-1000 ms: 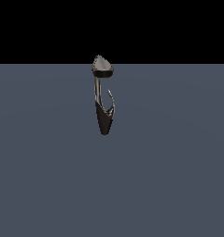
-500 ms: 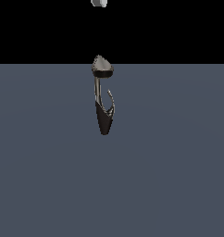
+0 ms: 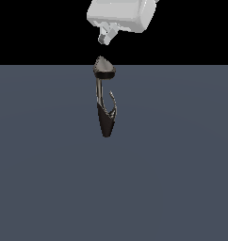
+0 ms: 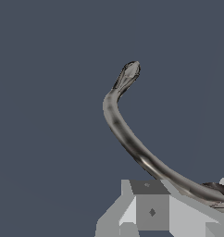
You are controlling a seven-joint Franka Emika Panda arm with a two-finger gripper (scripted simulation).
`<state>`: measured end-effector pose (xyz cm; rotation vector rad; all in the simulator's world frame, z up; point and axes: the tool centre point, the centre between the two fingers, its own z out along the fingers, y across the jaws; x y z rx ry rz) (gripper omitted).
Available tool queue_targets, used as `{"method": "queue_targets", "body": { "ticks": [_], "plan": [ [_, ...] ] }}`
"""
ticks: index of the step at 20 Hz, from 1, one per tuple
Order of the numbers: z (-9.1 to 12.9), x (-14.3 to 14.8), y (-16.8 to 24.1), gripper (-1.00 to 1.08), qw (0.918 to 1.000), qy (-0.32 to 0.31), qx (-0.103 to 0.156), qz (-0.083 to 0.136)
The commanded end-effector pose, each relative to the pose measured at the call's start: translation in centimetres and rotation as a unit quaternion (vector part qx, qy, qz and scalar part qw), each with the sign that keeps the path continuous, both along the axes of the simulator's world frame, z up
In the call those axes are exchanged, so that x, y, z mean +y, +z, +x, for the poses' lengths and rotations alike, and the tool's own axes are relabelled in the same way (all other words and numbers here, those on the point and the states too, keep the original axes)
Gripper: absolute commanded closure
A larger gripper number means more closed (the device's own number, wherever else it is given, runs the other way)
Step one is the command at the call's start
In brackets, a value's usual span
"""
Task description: Turn on the faucet by rotating a designated handle.
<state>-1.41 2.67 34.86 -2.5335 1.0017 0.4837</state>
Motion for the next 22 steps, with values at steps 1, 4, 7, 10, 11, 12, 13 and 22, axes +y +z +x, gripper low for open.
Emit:
{"method": "queue_targets", "body": {
  "ticks": [1, 4, 7, 10, 11, 12, 13, 22],
  "plan": [
    [1.5, -0.1, -1.7, 1.08, 0.9992, -0.032, 0.018, 0.013],
    [3.2, -0.2, -3.9, 1.08, 0.9963, -0.071, 0.041, 0.027],
    [4.8, -0.4, -6.3, 1.08, 0.9911, -0.109, 0.064, 0.041],
    [6.3, -0.7, -8.7, 1.08, 0.9837, -0.147, 0.088, 0.054],
    [6.7, -0.8, -9.5, 1.08, 0.9809, -0.159, 0.095, 0.058],
    [7.1, -0.9, -10.3, 1.08, 0.9781, -0.170, 0.103, 0.062],
    [7.5, -0.9, -11.0, 1.08, 0.9752, -0.181, 0.109, 0.065],
    [9.5, -1.5, -15.8, 1.08, 0.9528, -0.247, 0.154, 0.087]
  ]
}}
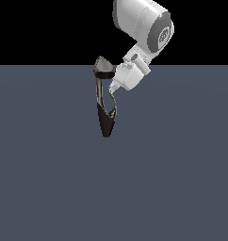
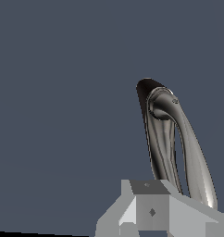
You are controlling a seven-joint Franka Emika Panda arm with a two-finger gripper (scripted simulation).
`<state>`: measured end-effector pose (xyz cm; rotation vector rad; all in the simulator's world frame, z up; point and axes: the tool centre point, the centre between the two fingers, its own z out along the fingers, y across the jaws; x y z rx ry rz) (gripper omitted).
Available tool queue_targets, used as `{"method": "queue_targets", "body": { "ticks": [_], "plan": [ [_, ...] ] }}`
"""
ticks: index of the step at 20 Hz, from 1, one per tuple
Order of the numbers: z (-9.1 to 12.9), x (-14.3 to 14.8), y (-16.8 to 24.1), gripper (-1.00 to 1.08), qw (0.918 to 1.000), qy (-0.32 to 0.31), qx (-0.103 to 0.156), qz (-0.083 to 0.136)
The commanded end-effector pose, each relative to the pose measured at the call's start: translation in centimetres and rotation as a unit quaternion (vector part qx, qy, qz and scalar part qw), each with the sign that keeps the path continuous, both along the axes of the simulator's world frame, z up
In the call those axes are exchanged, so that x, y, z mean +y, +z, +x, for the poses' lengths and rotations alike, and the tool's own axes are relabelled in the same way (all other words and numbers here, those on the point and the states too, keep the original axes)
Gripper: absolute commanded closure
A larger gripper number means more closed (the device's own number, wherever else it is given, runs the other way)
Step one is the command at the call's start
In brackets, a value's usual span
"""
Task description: Turn on the faucet by rotating a designated handle.
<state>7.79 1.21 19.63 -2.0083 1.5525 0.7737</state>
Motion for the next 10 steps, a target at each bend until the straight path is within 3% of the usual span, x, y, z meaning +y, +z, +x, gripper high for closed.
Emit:
{"method": "queue_targets", "body": {
  "ticks": [1, 10],
  "plan": [
    [0.39, -0.10, -0.90, 1.08, 0.9999, -0.013, 0.009, 0.004],
    [0.69, -0.21, -1.76, 1.08, 0.9995, -0.025, 0.017, 0.008]
  ]
}}
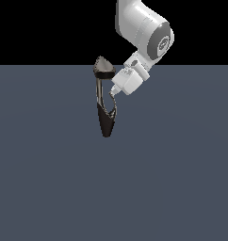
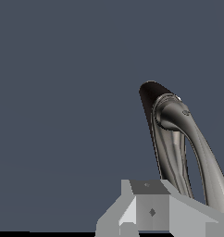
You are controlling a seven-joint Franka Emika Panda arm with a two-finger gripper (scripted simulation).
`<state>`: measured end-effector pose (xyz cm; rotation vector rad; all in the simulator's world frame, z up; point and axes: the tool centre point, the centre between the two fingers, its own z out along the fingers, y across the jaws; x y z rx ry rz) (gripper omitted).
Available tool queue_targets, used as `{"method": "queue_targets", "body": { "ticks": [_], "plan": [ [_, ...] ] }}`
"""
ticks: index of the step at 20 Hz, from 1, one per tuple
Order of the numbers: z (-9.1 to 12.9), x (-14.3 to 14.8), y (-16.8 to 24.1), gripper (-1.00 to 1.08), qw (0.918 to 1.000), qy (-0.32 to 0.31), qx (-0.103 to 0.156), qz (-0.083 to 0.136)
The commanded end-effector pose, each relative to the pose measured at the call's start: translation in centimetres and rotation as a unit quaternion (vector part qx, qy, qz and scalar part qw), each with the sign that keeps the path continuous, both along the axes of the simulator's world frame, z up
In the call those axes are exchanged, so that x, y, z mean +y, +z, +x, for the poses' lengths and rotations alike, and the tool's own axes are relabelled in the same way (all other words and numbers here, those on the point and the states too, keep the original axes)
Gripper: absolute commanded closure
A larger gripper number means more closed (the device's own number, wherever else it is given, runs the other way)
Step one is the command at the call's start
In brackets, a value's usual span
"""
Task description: Turn on the faucet by rotating a designated handle.
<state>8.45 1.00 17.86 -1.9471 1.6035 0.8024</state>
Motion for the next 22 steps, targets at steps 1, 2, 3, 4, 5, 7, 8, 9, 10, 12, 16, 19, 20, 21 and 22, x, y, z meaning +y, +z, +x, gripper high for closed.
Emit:
{"method": "queue_targets", "body": {
  "ticks": [1, 2, 3, 4, 5, 7, 8, 9, 10, 12, 16, 19, 20, 21, 22],
  "plan": [
    [0.0, 0.0, 0.0, 1.08, 1.0000, 0.000, 0.000, 0.000],
    [-0.2, 0.0, 0.0, 1.08, 1.0000, 0.000, 0.000, 0.000],
    [-0.5, 0.0, 0.1, 1.08, 1.0000, 0.000, 0.000, 0.000],
    [-0.7, 0.0, 0.2, 1.08, 1.0000, 0.000, 0.000, 0.000],
    [-1.0, 0.0, 0.2, 1.08, 1.0000, 0.000, 0.000, 0.000],
    [-1.5, 0.1, 0.3, 1.08, 1.0000, 0.000, 0.000, 0.000],
    [-1.8, 0.1, 0.4, 1.08, 1.0000, 0.000, 0.000, 0.000],
    [-2.0, 0.1, 0.4, 1.08, 1.0000, 0.000, 0.000, 0.000],
    [-2.3, 0.1, 0.5, 1.08, 1.0000, 0.000, 0.000, 0.000],
    [-2.8, 0.1, 0.6, 1.08, 1.0000, 0.000, 0.000, 0.000],
    [-3.9, 0.1, 0.9, 1.08, 1.0000, 0.000, 0.000, 0.000],
    [-4.7, 0.2, 1.0, 1.08, 1.0000, 0.000, 0.000, 0.000],
    [-4.7, 0.2, 1.0, 1.08, 1.0000, 0.000, 0.000, 0.000],
    [-4.1, -0.2, 0.8, 1.08, 1.0000, -0.005, -0.003, -0.002],
    [-4.4, -0.4, 0.7, 1.08, 1.0000, -0.005, -0.003, -0.002]
  ]
}}
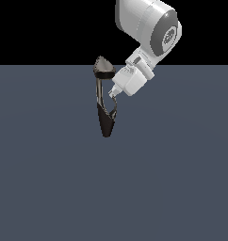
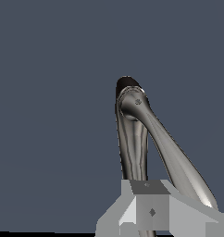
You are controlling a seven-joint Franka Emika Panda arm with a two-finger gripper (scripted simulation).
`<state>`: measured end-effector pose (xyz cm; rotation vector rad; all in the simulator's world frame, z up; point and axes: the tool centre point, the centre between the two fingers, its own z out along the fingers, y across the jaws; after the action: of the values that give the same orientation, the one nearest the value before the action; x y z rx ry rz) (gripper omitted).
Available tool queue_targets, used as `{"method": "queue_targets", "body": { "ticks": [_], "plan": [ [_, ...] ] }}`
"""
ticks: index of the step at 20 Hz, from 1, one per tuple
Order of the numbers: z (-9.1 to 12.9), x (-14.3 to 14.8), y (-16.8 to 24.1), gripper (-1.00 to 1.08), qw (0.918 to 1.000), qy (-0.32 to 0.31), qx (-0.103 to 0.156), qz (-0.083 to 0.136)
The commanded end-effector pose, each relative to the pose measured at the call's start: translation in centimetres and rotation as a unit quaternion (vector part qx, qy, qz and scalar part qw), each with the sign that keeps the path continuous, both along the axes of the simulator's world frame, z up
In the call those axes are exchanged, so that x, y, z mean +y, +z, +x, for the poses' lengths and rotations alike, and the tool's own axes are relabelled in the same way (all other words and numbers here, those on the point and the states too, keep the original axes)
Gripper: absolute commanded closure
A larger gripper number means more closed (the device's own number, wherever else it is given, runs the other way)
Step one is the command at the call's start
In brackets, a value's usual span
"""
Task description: Turn on the faucet by rotating a designated handle.
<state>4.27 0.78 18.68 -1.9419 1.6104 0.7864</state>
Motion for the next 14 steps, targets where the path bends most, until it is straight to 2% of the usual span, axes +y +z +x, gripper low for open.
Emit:
{"method": "queue_targets", "body": {
  "ticks": [1, 14],
  "plan": [
    [-0.6, -0.3, -0.2, 1.08, 1.0000, 0.000, 0.001, 0.000],
    [-4.8, -2.0, -1.3, 1.08, 1.0000, 0.004, 0.004, 0.002]
  ]
}}
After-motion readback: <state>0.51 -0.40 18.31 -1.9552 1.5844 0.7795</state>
